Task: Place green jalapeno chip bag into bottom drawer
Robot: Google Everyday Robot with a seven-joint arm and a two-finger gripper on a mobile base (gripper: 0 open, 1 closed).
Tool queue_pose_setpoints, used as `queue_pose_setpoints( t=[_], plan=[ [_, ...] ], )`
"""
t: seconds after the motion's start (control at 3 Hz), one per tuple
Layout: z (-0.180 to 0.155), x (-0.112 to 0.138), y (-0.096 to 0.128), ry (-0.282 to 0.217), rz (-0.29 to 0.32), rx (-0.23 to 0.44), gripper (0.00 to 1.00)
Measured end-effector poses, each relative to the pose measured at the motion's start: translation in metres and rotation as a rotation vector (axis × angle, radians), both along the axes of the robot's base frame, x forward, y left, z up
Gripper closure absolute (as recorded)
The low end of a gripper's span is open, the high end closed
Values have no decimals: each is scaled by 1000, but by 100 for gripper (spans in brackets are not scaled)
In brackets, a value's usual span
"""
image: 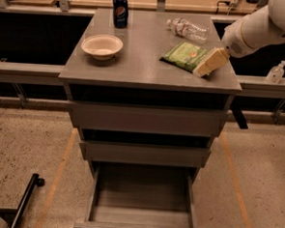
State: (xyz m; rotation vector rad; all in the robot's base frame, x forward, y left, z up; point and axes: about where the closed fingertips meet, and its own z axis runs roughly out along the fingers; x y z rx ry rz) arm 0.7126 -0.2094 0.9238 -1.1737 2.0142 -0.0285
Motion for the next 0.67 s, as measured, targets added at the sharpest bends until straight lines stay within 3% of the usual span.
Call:
queue_pose_setpoints(
  t=[0.67],
  plan=[
    [-45, 53, 3, 55, -49, 100, 0]
  ],
)
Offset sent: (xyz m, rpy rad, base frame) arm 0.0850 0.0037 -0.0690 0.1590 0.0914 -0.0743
